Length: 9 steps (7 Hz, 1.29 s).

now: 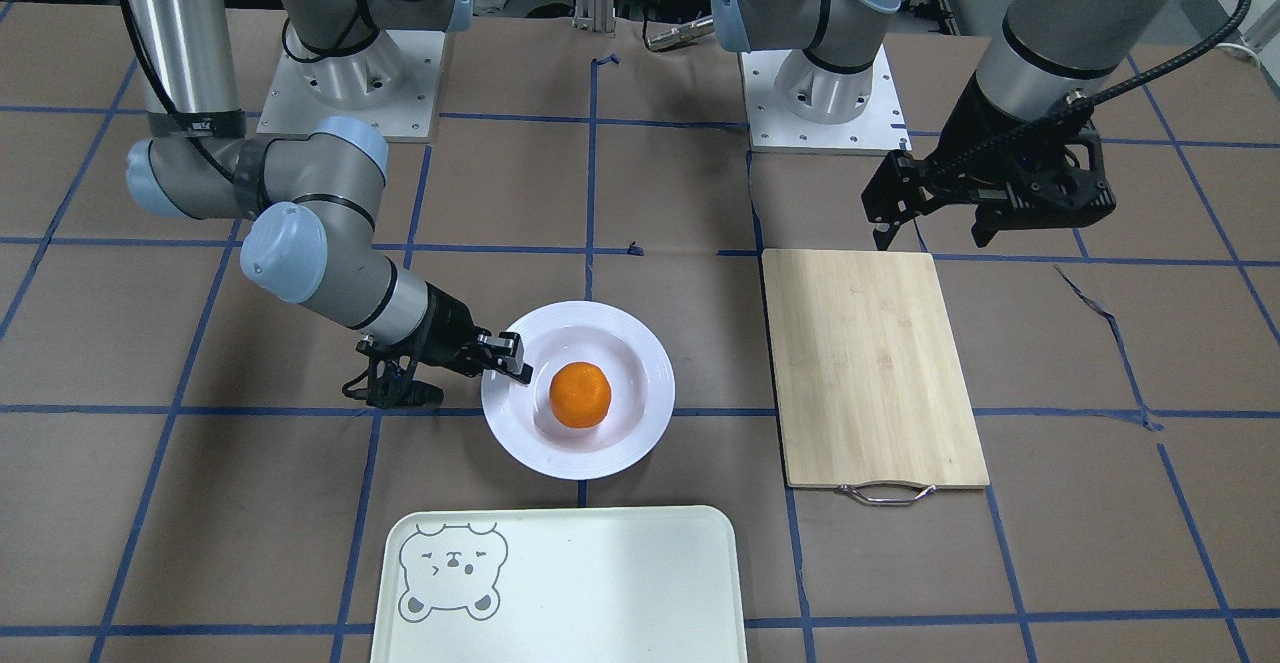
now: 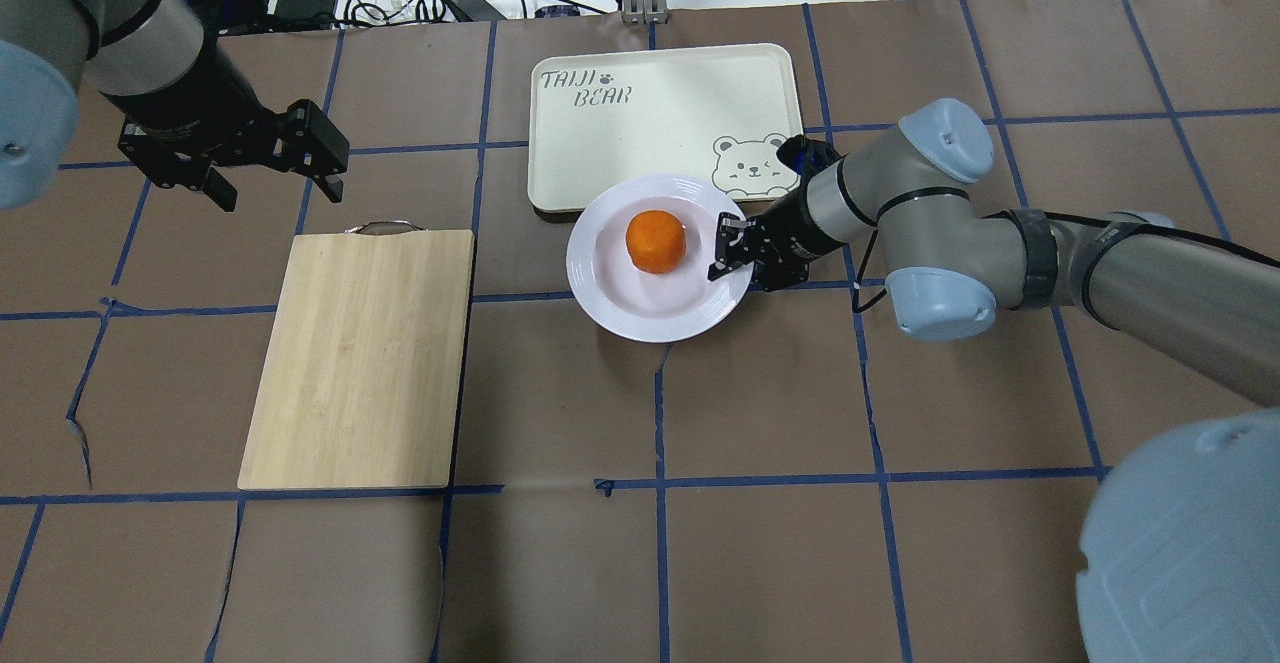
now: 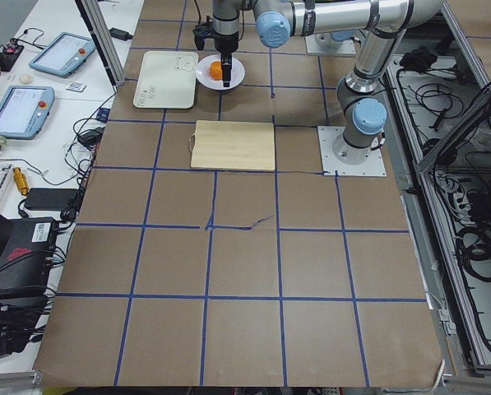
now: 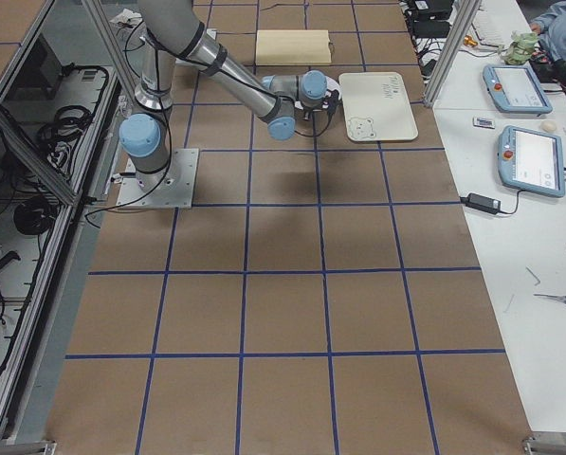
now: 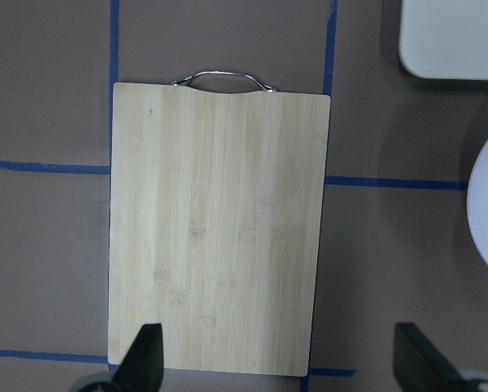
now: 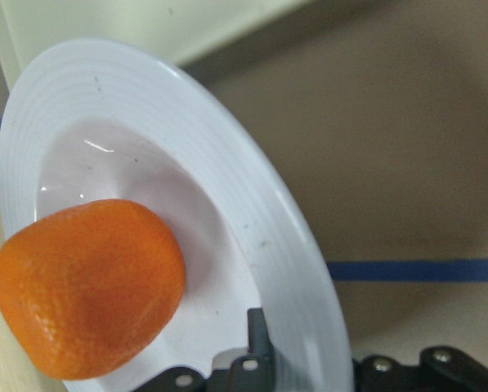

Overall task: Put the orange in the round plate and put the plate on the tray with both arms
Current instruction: 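Grip the plate rim with the right gripper and slide it onto the bear tray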

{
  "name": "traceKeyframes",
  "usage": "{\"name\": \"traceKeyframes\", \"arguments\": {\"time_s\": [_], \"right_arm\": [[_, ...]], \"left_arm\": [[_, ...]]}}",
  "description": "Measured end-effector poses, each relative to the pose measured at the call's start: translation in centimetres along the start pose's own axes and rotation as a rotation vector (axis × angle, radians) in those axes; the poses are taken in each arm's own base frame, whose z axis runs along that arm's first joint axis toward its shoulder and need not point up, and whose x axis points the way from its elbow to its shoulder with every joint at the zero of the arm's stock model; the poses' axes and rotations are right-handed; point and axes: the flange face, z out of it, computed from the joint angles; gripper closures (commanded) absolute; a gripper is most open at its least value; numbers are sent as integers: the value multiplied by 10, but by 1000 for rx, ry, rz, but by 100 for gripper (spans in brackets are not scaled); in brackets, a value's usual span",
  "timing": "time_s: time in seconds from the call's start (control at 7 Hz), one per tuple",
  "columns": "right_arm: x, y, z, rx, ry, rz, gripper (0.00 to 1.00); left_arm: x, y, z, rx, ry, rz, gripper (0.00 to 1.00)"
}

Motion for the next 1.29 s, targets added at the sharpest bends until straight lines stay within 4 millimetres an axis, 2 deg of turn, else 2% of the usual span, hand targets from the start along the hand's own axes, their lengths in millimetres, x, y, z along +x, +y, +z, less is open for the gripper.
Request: {"name": "traceKeyframes", "arguments": {"time_s": [0.14, 0.43, 0.57, 0.71, 1.0, 1.14, 1.29], "right_arm": [[-11, -28, -5, 29, -8, -2, 100], [-20, -110, 12, 72, -13, -18, 100], [-23, -142, 19, 82, -14, -23, 100], [-26, -163, 23, 77, -12, -17, 95], [-23, -177, 32, 59, -4, 19, 35], [-20, -178, 35, 61, 9, 41, 0], [-17, -181, 34, 79, 45, 50, 0]], "left_arm": [[0, 0, 0, -2, 0, 37, 0], [1, 1, 1, -8, 3, 68, 0], [1, 2, 0, -8, 3, 71, 0], [0, 2, 0, -7, 2, 73, 0], [0, 3, 0, -8, -2, 74, 0], [0, 3, 0, -9, -4, 75, 0], [0, 3, 0, -9, -5, 75, 0]]}}
